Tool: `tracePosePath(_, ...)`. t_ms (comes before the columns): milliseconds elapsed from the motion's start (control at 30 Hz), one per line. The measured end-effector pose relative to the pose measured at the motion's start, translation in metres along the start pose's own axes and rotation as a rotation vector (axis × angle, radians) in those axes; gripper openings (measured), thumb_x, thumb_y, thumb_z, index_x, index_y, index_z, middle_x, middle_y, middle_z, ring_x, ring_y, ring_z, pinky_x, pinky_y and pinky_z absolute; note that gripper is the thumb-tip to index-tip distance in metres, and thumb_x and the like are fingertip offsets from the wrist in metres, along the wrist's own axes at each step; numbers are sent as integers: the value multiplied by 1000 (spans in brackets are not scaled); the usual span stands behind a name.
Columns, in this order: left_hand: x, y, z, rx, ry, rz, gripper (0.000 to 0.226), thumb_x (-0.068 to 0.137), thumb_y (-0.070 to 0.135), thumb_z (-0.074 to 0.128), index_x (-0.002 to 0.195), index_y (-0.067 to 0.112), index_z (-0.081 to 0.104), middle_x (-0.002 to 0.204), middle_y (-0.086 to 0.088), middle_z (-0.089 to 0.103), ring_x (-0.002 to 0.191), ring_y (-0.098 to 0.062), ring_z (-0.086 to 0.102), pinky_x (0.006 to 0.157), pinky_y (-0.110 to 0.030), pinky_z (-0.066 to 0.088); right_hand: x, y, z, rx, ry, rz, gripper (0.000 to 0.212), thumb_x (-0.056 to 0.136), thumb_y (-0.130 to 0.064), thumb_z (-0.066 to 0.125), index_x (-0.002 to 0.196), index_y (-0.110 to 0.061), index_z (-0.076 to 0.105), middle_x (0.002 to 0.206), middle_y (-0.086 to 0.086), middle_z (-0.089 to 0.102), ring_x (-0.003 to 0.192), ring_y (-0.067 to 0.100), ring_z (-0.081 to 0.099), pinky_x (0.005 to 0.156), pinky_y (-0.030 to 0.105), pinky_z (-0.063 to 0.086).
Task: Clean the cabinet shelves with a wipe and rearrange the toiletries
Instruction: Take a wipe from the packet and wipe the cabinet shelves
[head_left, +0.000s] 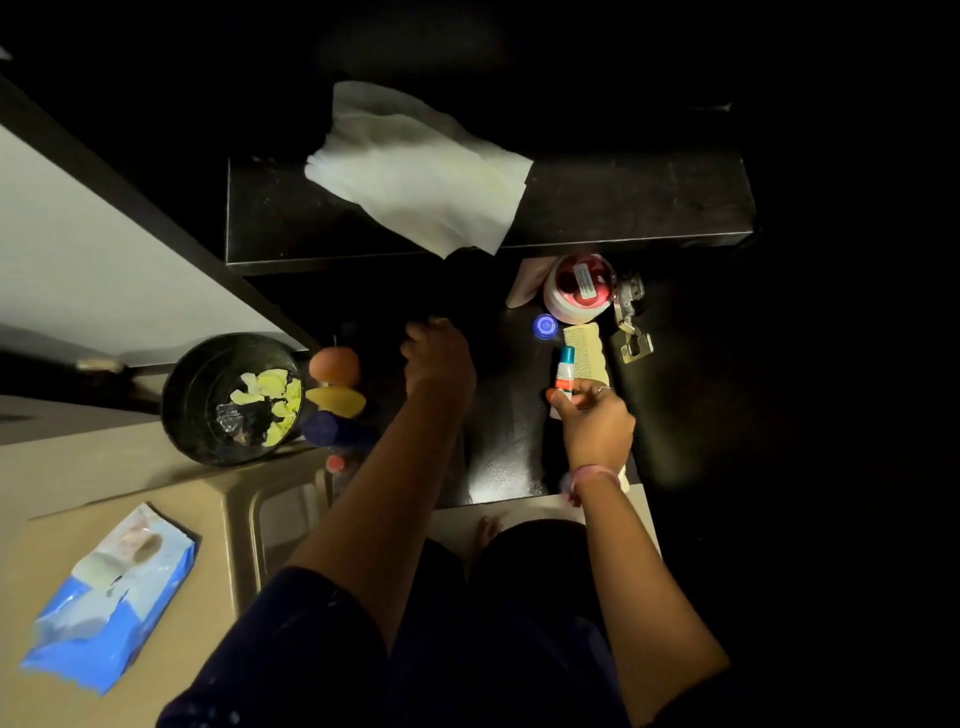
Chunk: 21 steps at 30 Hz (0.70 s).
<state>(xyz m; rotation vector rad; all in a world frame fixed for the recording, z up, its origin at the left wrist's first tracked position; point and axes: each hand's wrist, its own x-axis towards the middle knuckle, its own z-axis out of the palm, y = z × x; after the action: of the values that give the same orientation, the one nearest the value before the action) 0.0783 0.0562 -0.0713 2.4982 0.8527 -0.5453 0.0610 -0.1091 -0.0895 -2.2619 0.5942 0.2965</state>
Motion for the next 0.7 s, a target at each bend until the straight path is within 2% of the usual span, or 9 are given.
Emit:
tracePosePath(100, -9, 29, -1, -130, -46, 68, 44, 91, 2, 44, 131, -12, 31, 135, -28, 41, 125, -39, 43, 102, -40, 39, 15, 2, -3, -63, -28, 27, 33, 77, -31, 75, 103, -12, 69, 96, 10, 72, 96, 27, 64, 85, 35, 51)
tracePosePath(267, -20, 56, 17, -222, -137, 114, 39, 89, 11, 59, 122, -6, 45, 126, -21, 55, 119, -33, 53, 93, -32, 44, 26, -4, 0, -143, -15, -38, 33, 81, -26, 72, 108, -8, 67, 103, 15, 70, 101, 31, 63, 86, 35, 50)
tracePosePath(433, -17, 64, 36, -288, -170, 79, 39, 85, 18, 64, 117, -3, 53, 122, -18, 59, 116, -30, 56, 90, -30, 44, 35, -1, -5, -81, 28, -106, 23, 83, -20, 68, 103, -10, 69, 94, 12, 73, 90, 26, 68, 83, 30, 51)
tracePosePath(567, -8, 68, 45, -290, -120, 111, 40, 85, 27, 65, 116, 2, 60, 119, -14, 63, 111, -25, 59, 89, -30, 46, 35, 3, -9, 25, 24, -134, 16, 85, -14, 63, 97, -8, 71, 93, 11, 72, 86, 24, 68, 86, 34, 54)
tracePosePath(700, -7, 66, 47, -440, -79, 114, 44, 81, 17, 70, 117, -3, 58, 117, -17, 65, 110, -25, 61, 94, -33, 47, 18, 8, -7, 66, 33, -183, 15, 88, -14, 58, 91, -8, 71, 93, 13, 69, 86, 26, 66, 84, 39, 54)
